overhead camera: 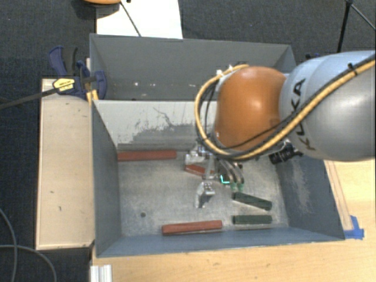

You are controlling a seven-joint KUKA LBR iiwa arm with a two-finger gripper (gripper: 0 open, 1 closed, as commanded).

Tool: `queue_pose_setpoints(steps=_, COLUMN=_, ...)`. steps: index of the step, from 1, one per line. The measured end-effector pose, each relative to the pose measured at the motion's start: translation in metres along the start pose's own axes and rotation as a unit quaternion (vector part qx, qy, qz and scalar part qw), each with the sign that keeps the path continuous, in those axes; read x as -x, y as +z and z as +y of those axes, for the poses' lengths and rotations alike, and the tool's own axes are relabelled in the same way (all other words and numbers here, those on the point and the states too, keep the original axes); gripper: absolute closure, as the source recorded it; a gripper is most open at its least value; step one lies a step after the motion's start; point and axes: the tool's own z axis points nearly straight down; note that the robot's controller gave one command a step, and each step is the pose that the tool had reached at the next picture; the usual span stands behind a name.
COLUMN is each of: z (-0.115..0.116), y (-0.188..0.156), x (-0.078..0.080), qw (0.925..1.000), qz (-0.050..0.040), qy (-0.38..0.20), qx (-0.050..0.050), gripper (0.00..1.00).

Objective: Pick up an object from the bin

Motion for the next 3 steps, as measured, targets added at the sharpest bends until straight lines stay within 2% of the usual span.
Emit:
queue_pose_setpoints(steps=1, z=-0.001, y=-0.004, x=0.002, qw=1.0, qz=-0.0041, qy=0.002, qx=0.001, gripper=0.0)
queue_pose_setpoints(steps=2, z=-0.052, y=0.069, x=0.037, qw=0.9993, qz=-0.007, qy=0.037, qx=0.001, gripper=0.0)
queue_pose_setpoints(steps=3, z=-0.071, y=0.082, x=0.048, qw=0.9999, qz=-0.0018, qy=0.013, qx=0.0, gripper=0.0)
